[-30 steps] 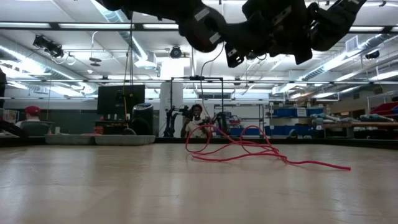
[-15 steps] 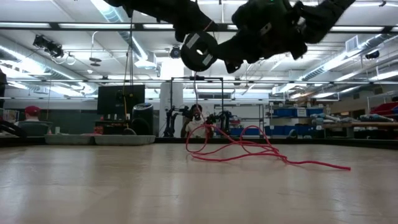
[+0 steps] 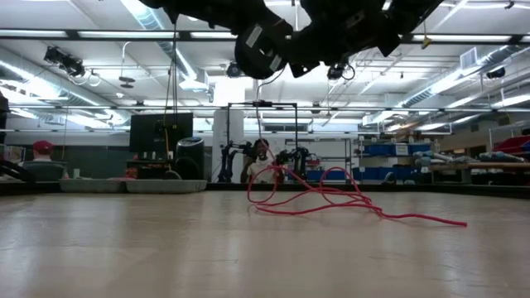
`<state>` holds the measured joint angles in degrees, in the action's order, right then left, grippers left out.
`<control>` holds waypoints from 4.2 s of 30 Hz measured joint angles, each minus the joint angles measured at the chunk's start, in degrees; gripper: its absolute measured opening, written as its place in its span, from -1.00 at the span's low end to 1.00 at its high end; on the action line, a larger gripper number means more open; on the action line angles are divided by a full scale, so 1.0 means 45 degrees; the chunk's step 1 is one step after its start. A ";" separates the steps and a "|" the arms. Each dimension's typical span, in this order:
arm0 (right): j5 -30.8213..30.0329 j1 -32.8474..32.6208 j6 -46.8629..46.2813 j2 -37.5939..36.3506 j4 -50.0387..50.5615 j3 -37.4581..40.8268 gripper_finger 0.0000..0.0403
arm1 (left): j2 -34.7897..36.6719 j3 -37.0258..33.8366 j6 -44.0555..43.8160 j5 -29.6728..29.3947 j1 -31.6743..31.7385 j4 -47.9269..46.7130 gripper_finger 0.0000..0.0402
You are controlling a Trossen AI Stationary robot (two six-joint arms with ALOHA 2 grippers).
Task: Coil cords
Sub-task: Coil the red wire onto the spool
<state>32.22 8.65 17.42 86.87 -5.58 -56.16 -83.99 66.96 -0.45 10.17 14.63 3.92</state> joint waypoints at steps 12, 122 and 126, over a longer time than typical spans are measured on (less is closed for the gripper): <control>-0.2586 -0.1180 0.0966 -0.0015 0.0564 -0.0015 -1.00 | 0.0000 -0.0009 -0.0541 -0.0124 -0.0015 -0.0326 -1.00; -0.4861 -0.1973 0.2145 -0.2885 0.1217 0.0009 -1.00 | -0.0627 -0.0030 0.0175 0.1153 -0.0947 -0.3143 -1.00; -0.4528 -0.1975 0.1762 -0.2885 0.0031 0.0622 -1.00 | -0.0627 -0.0029 0.0708 0.1230 -0.0947 -0.2768 -1.00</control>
<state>11.84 -0.24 25.35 73.89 -5.44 -53.36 -86.80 66.83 2.74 15.70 10.37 -8.54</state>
